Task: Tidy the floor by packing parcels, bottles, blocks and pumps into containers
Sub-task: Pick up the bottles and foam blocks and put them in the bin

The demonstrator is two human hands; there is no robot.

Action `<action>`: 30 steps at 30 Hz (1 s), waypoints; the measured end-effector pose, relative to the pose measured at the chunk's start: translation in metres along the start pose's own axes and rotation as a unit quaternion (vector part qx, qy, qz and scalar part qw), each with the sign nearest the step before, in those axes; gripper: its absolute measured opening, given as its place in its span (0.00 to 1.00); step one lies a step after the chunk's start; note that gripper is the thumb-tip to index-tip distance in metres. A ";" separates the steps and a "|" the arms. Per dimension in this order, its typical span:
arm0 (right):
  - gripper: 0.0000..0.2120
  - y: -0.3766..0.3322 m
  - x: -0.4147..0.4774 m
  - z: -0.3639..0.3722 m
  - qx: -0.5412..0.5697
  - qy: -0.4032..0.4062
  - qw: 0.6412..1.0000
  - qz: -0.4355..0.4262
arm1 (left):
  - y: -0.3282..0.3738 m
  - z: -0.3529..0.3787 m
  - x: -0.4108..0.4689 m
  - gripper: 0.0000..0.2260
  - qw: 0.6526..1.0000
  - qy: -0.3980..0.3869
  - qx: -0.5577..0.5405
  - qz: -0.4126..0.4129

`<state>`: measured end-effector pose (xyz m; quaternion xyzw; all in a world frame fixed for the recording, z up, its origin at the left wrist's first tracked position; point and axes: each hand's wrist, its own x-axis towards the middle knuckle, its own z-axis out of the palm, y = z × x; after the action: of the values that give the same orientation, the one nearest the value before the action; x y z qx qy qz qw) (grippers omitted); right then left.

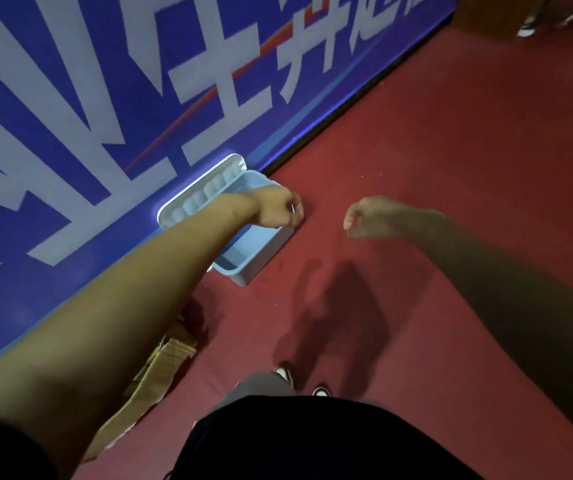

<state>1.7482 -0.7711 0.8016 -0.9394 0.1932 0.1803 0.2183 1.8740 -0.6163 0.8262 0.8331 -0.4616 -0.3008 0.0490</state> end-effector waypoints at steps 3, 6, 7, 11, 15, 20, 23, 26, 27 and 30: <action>0.10 0.003 -0.034 0.016 0.019 0.017 0.999 0.046 | 0.013 0.015 -0.014 0.12 0.999 -0.011 0.011 0.028; 0.11 0.000 -0.072 0.037 0.047 0.042 0.994 0.095 | 0.023 0.033 -0.027 0.11 0.997 -0.020 0.032 0.067; 0.11 -0.003 -0.086 0.047 0.058 0.051 0.991 0.109 | 0.024 0.041 -0.033 0.11 0.996 -0.024 0.032 0.081; 0.11 -0.024 -0.144 0.093 0.091 0.091 0.977 0.172 | 0.027 0.076 -0.068 0.09 0.988 -0.066 0.017 0.135; 0.10 -0.053 -0.205 0.147 0.112 0.111 0.958 0.240 | 0.035 0.119 -0.117 0.11 0.968 -0.105 0.097 0.205; 0.13 -0.077 -0.284 0.205 0.131 0.124 0.926 0.332 | 0.058 0.159 -0.170 0.12 0.937 -0.135 0.153 0.283; 0.13 -0.082 -0.336 0.236 0.159 0.118 0.907 0.371 | 0.080 0.181 -0.184 0.10 0.924 -0.152 0.149 0.317; 0.13 -0.082 -0.392 0.267 0.187 0.121 0.885 0.409 | 0.111 0.212 -0.200 0.08 0.914 -0.175 0.145 0.336; 0.13 -0.081 -0.411 0.278 0.198 0.123 0.875 0.424 | 0.124 0.224 -0.208 0.08 0.906 -0.187 0.151 0.348; 0.13 -0.077 -0.470 0.312 0.230 0.133 0.843 0.468 | 0.168 0.261 -0.239 0.06 0.874 -0.240 0.165 0.388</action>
<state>1.2986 -0.4242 0.7643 -0.6753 0.6728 0.0851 0.2900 1.5131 -0.4693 0.7830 0.4852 -0.7883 -0.3678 -0.0882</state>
